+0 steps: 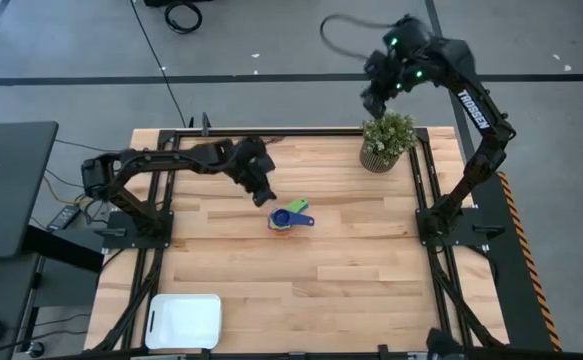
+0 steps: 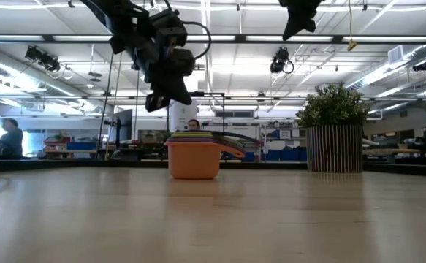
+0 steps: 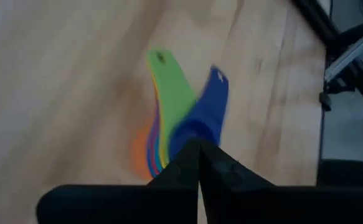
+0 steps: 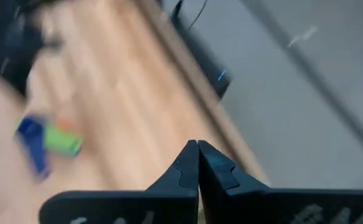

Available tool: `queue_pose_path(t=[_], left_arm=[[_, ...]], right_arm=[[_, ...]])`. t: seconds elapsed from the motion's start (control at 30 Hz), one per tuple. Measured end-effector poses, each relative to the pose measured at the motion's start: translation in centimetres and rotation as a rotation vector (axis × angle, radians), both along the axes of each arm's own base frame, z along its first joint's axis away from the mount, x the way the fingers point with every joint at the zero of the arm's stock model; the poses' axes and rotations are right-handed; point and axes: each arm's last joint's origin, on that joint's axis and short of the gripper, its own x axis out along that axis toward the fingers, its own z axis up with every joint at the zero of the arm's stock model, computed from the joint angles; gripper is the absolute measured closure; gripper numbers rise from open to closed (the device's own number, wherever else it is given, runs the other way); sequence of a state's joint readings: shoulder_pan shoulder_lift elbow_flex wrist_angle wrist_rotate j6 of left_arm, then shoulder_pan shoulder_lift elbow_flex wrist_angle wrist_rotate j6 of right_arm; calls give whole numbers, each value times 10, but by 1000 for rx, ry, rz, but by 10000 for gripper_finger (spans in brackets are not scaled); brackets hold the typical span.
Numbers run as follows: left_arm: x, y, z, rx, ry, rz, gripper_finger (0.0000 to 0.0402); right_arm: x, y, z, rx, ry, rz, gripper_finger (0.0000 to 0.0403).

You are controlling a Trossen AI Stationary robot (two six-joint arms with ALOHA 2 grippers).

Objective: Nest measuring cups in basket
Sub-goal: Stack the violet measuring cup into the green measuring cup

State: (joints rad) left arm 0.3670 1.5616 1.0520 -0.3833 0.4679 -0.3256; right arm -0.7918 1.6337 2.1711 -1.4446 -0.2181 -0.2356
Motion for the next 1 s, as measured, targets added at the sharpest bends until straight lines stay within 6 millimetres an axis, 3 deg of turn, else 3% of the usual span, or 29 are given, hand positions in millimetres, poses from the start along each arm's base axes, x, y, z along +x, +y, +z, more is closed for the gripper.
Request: queue_pose_path(t=[0.17, 0.5, 0.63, 0.87, 1.0], left_arm=[[-9, 9, -5, 67, 85, 23, 398], [-14, 10, -15, 200, 217, 1, 400], [-10, 10, -27, 191, 253, -15, 400], [-3, 8, -50, 102, 276, -124, 401], [-1, 9, -54, 157, 266, -185, 401]], right_arm=[[21, 13, -37, 166, 114, 98, 401], [85, 37, -130, 446, 12, 290, 402], [95, 53, -158, 512, 34, 319, 402], [112, 84, -191, 644, -27, 446, 402], [121, 100, -215, 711, -94, 489, 402]])
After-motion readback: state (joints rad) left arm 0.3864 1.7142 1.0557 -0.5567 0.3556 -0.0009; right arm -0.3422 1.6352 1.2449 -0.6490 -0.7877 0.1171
